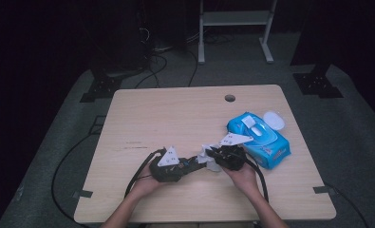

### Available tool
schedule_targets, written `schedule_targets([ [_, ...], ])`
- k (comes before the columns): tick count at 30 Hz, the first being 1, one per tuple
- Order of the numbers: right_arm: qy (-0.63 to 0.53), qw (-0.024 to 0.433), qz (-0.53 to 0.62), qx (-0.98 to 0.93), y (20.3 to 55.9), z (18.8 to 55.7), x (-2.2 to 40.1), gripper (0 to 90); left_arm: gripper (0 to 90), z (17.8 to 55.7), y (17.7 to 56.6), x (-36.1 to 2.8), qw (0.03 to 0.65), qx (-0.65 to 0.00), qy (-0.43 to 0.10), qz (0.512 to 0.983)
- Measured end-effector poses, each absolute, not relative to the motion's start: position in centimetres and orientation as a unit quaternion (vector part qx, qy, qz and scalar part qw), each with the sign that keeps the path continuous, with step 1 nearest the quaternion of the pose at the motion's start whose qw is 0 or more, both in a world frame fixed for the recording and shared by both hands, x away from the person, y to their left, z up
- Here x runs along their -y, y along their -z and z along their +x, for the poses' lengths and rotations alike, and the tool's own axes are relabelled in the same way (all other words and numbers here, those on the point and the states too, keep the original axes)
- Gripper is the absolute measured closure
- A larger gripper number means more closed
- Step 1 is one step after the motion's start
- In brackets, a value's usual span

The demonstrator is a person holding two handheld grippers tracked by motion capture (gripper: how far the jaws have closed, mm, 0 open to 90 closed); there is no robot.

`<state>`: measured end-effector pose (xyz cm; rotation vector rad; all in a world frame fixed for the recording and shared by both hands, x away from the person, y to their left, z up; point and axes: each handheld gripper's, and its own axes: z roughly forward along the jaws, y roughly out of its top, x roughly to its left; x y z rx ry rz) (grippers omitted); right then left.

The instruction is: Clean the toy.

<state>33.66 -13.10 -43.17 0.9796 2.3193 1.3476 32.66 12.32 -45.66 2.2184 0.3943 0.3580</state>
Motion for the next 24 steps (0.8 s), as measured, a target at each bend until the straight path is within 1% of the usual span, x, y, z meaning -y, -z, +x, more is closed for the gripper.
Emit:
schedule_targets([
  [2,-0.471,0.137,0.334,-0.805,43.2,33.4,12.5,83.1,53.3,32.6,45.5,-12.5,0.409,-0.153,-0.143,0.888],
  [4,-0.473,0.136,0.328,-0.806,43.3,33.4,12.1,83.1,54.1,32.6,45.3,-12.7,0.409,-0.152,-0.147,0.888],
  [5,-0.477,0.130,0.327,-0.805,43.3,33.4,12.1,83.1,56.4,32.6,45.2,-12.9,0.409,-0.153,-0.150,0.887],
  [6,-0.479,0.128,0.326,-0.805,43.4,33.4,12.1,83.2,60.8,32.6,45.1,-13.1,0.409,-0.150,-0.149,0.888],
  [9,-0.476,0.132,0.331,-0.804,43.4,33.6,12.6,83.2,63.2,32.7,44.9,-13.5,0.410,-0.157,-0.140,0.887],
  [13,-0.473,0.132,0.353,-0.796,43.6,34.0,13.4,83.4,63.9,32.7,44.7,-13.7,0.406,-0.158,-0.138,0.890],
  [17,-0.491,0.119,0.336,-0.795,43.2,33.5,12.2,83.3,64.0,32.8,44.6,-14.0,0.403,-0.162,-0.133,0.891],
  [20,-0.496,0.119,0.324,-0.797,43.6,33.4,11.1,83.3,64.0,32.7,44.5,-14.6,0.397,-0.165,-0.131,0.893],
  [24,-0.498,0.122,0.337,-0.790,43.8,33.7,11.7,83.3,64.7,32.7,44.4,-15.0,0.393,-0.169,-0.129,0.895],
])
